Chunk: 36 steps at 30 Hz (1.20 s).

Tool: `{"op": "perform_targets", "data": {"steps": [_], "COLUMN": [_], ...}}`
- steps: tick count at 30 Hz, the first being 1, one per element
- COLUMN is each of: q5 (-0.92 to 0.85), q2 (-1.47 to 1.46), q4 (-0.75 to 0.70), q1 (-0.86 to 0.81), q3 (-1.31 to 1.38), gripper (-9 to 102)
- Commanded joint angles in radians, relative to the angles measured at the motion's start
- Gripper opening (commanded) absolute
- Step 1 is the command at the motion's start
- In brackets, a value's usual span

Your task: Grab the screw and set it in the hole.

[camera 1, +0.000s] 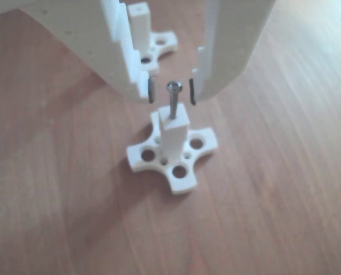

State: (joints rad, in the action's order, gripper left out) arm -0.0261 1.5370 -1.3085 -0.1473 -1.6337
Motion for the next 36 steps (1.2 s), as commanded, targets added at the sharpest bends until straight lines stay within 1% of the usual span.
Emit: {"op": "perform_targets", "data": {"steps": [1, 19, 36], "q5": [-0.009, -0.009, -0.014], "q2": [0.015, -0.005, -0.006], "q4": [0.018, 0.029, 0.043], "q1": [-0.002, 0.000, -0.002], "q3": [0.089, 0.095, 0.092], "gripper": [7, 7, 3]}}
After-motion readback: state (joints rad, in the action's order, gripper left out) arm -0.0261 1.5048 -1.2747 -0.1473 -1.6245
